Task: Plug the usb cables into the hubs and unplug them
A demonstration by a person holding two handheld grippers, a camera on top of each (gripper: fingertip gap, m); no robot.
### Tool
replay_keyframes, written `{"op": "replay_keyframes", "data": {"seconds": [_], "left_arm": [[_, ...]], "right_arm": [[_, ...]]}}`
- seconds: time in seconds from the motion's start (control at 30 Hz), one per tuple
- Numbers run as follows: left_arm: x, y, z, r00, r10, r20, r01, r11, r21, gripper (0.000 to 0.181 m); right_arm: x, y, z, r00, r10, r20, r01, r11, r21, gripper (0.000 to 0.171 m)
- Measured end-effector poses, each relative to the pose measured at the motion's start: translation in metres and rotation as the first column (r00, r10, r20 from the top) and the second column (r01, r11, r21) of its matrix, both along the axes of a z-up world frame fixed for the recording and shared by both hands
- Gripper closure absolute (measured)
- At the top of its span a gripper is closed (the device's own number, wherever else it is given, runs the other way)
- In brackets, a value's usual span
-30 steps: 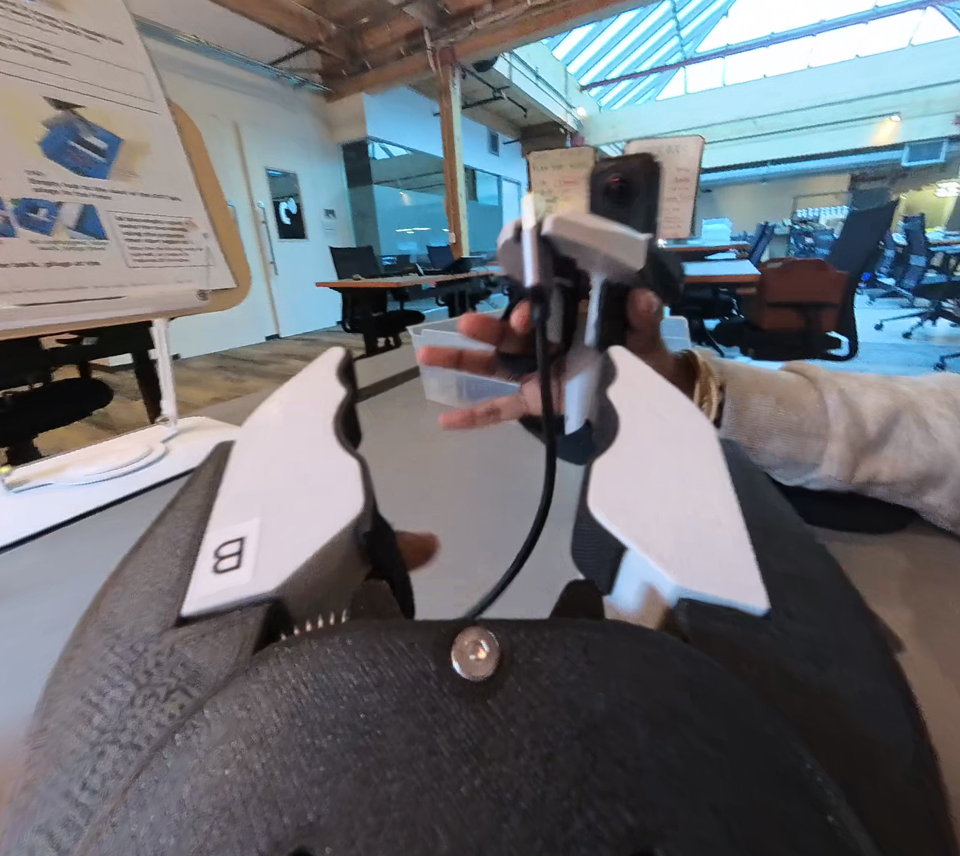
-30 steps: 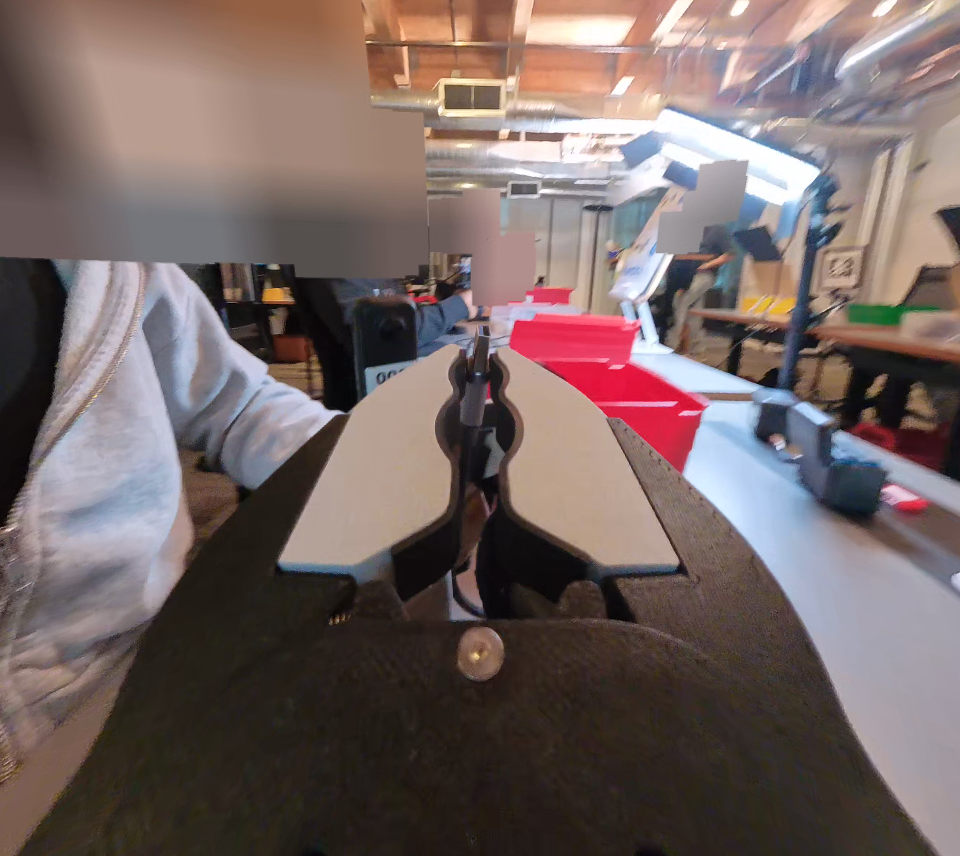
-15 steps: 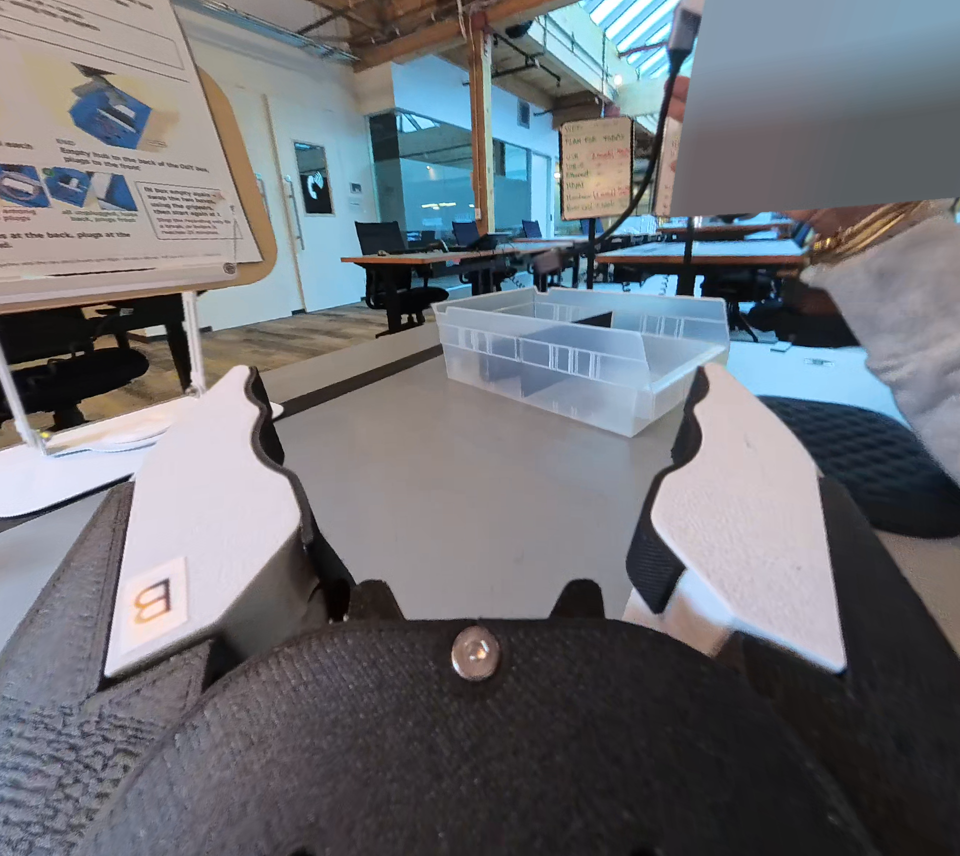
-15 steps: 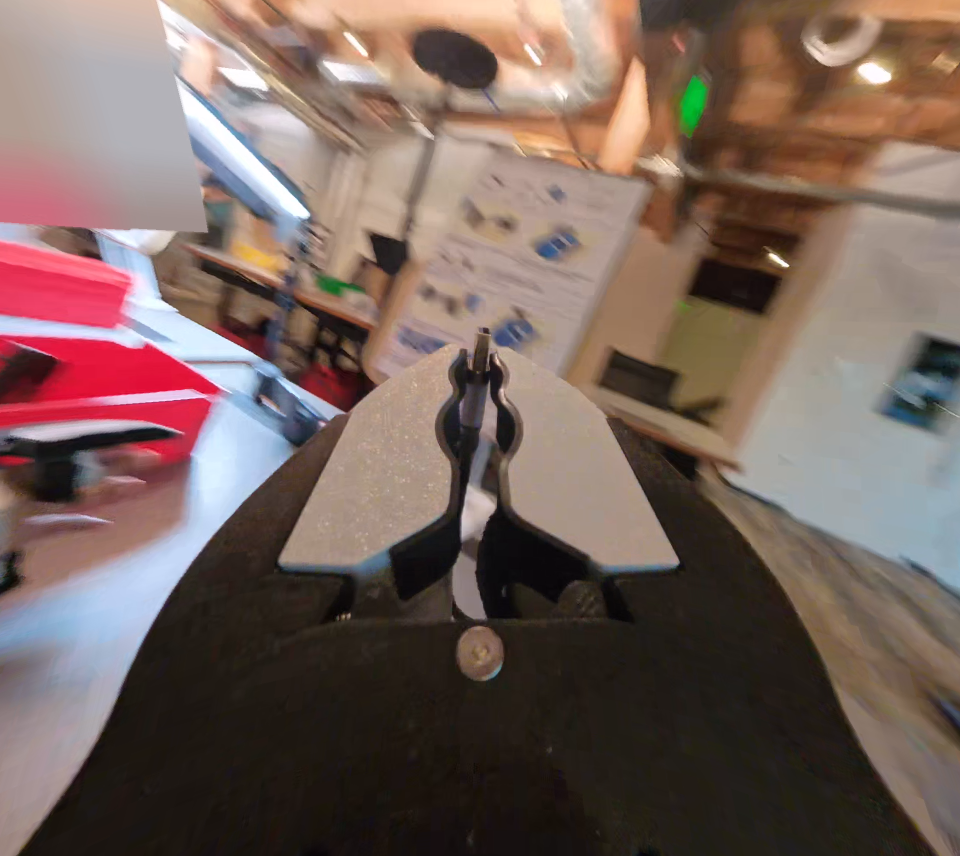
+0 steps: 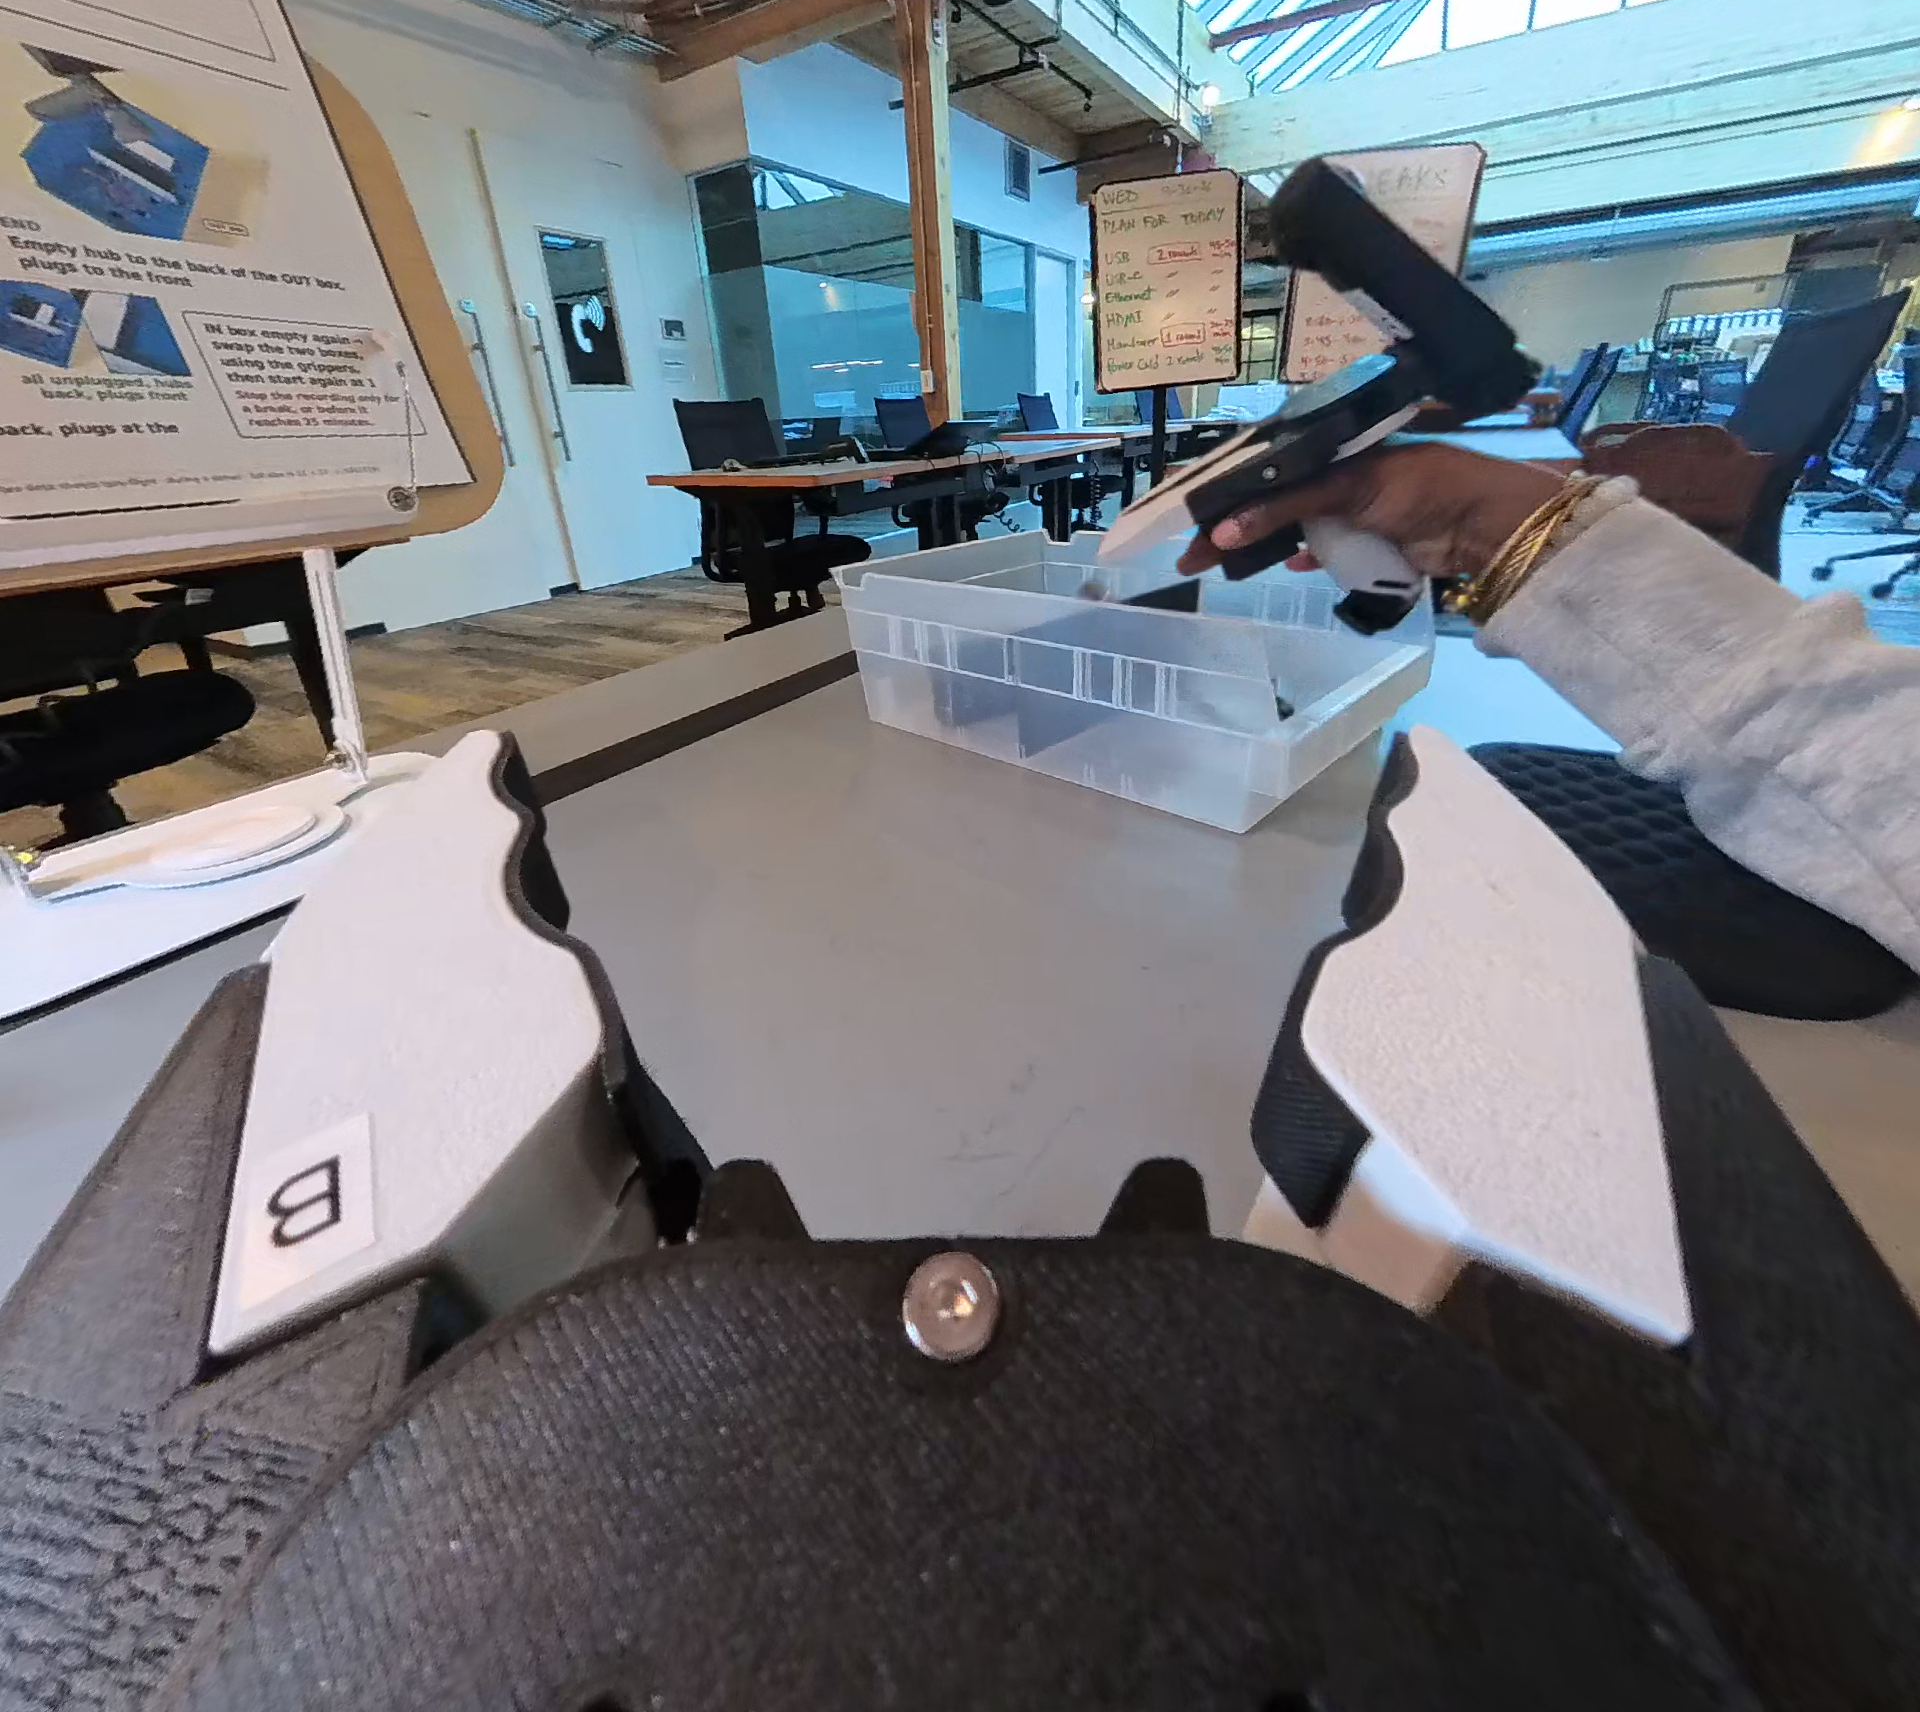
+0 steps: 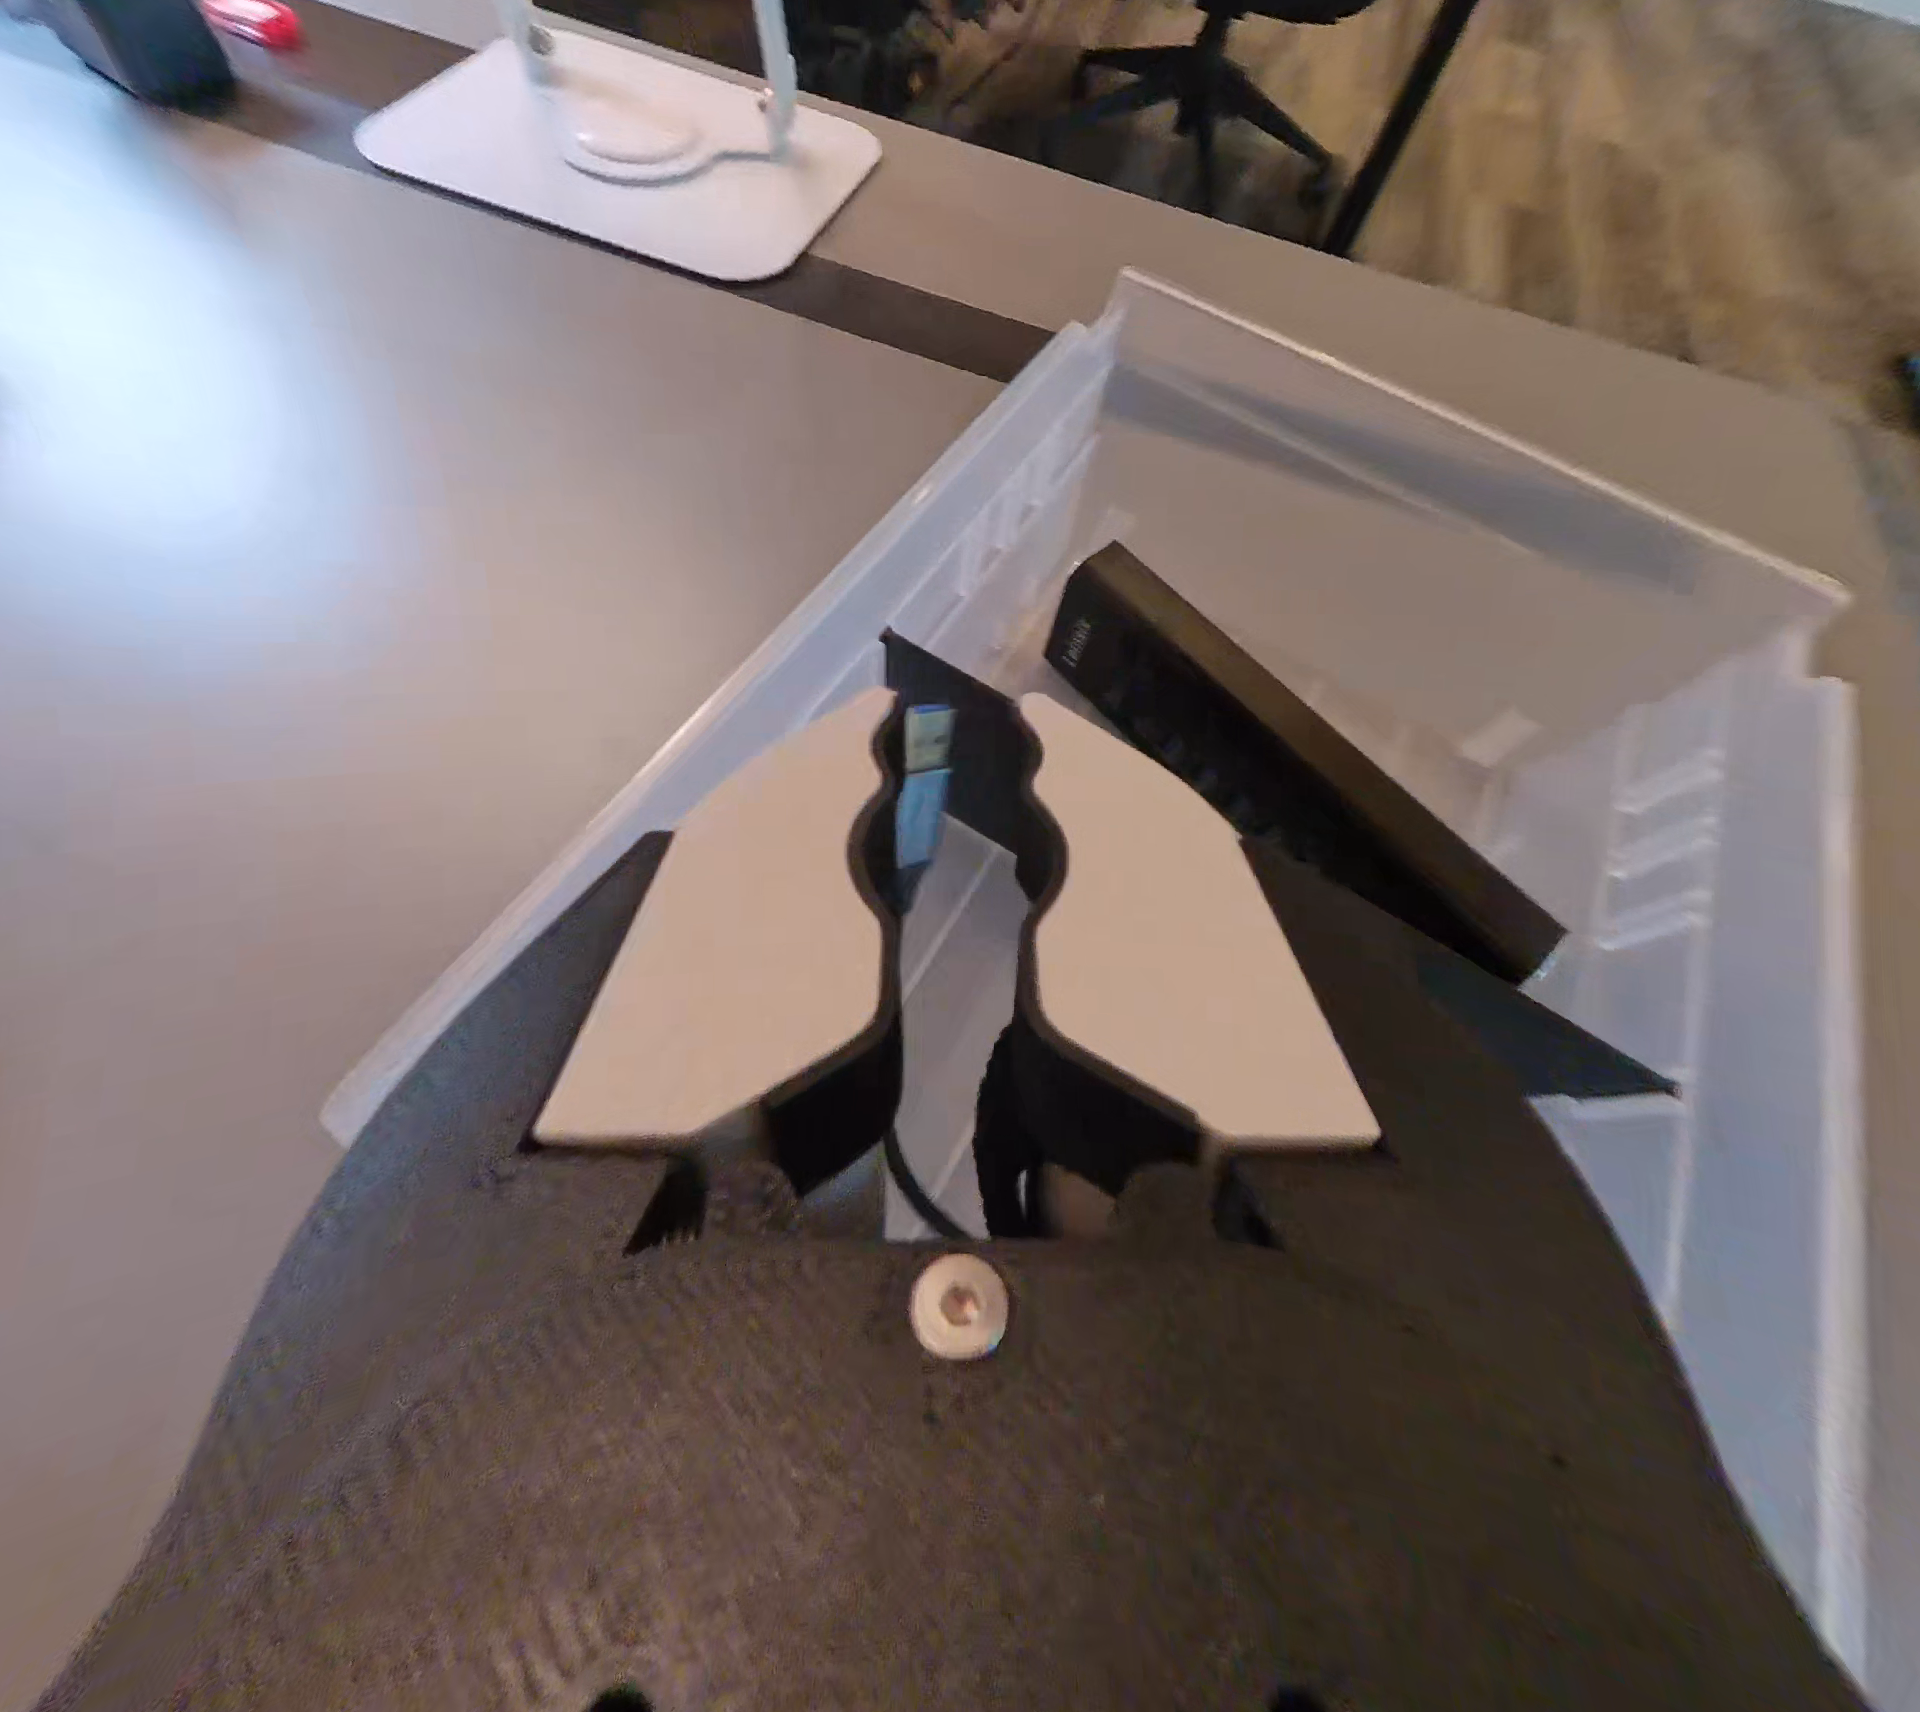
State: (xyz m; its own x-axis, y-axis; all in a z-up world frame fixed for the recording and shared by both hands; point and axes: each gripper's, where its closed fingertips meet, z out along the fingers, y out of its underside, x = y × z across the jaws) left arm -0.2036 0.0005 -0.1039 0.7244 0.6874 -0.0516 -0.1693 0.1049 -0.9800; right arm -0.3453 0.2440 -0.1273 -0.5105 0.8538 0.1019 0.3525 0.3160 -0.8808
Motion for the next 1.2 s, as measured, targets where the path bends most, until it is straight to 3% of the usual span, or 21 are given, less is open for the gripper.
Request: {"op": "replay_keyframes", "data": {"seconds": [0.03, 0.17, 0.27, 0.37, 0.43, 0.47, 0.53, 0.63, 0.77, 0.87, 0.93, 1.0, 1.07, 1.13, 1.2], "left_arm": [[0.001, 0.001, 0.000, 1.000, -0.006, -0.002, 0.006, 1.000, -0.006, 0.036], [0.002, 0.004, -0.003, 1.000, -0.017, 0.000, 0.017, 0.999, -0.027, 0.036], [0.001, 0.006, -0.005, 1.000, -0.021, 0.005, 0.021, 0.999, -0.034, 0.036], [0.001, 0.007, -0.007, 1.000, -0.024, 0.010, 0.025, 0.999, -0.041, 0.036], [0.000, 0.007, -0.008, 1.000, -0.027, 0.015, 0.028, 0.999, -0.041, 0.036], [0.000, 0.007, -0.008, 1.000, -0.027, 0.015, 0.028, 0.999, -0.042, 0.036], [0.000, 0.007, -0.008, 1.000, -0.028, 0.015, 0.028, 0.999, -0.046, 0.036], [0.001, 0.008, -0.007, 0.999, -0.033, 0.010, 0.034, 0.998, -0.044, 0.036], [0.008, 0.009, 0.003, 0.998, -0.052, -0.022, 0.051, 0.998, -0.034, 0.037], [0.024, 0.008, 0.030, 0.992, -0.083, -0.091, 0.081, 0.996, -0.025, 0.041], [0.038, 0.000, 0.058, 0.987, -0.078, -0.137, 0.077, 0.997, -0.011, 0.045], [0.046, -0.027, 0.086, 0.982, 0.028, -0.189, -0.034, 0.999, -0.026, 0.061], [0.042, -0.082, 0.108, 0.934, 0.271, -0.231, -0.290, 0.956, -0.048, 0.076], [0.037, -0.161, 0.115, 0.797, 0.565, -0.214, -0.589, 0.805, -0.067, 0.086], [0.038, -0.244, 0.096, 0.609, 0.781, -0.142, -0.793, 0.593, -0.141, 0.095]], "right_arm": [[0.000, -0.002, 0.000, 1.000, 0.014, -0.004, -0.014, 1.000, -0.020, 0.146], [-0.001, -0.006, 0.018, 0.993, 0.031, -0.111, -0.037, 0.998, -0.058, 0.127], [-0.001, -0.010, 0.065, 0.921, -0.015, -0.389, -0.047, 0.988, -0.149, 0.104], [0.031, -0.013, 0.142, 0.656, -0.172, -0.735, -0.169, 0.915, -0.365, 0.092], [0.075, -0.016, 0.180, 0.460, -0.295, -0.837, -0.361, 0.799, -0.481, 0.089], [0.097, -0.025, 0.191, 0.397, -0.318, -0.861, -0.472, 0.734, -0.488, 0.088], [0.131, -0.051, 0.199, 0.342, -0.300, -0.891, -0.630, 0.631, -0.454, 0.081], [0.160, -0.112, 0.186, 0.325, -0.134, -0.936, -0.761, 0.551, -0.343, 0.078], [0.176, -0.187, 0.142, 0.375, 0.106, -0.921, -0.837, 0.465, -0.288, 0.074], [0.184, -0.215, 0.118, 0.360, 0.224, -0.906, -0.859, 0.459, -0.227, 0.072], [0.179, -0.212, 0.119, 0.367, 0.213, -0.906, -0.845, 0.484, -0.228, 0.072], [0.171, -0.202, 0.125, 0.400, 0.168, -0.901, -0.833, 0.477, -0.281, 0.073], [0.164, -0.194, 0.126, 0.430, 0.139, -0.892, -0.821, 0.471, -0.322, 0.073], [0.160, -0.194, 0.124, 0.442, 0.141, -0.886, -0.817, 0.471, -0.332, 0.074], [0.162, -0.200, 0.120, 0.438, 0.170, -0.883, -0.822, 0.474, -0.317, 0.075]]}}
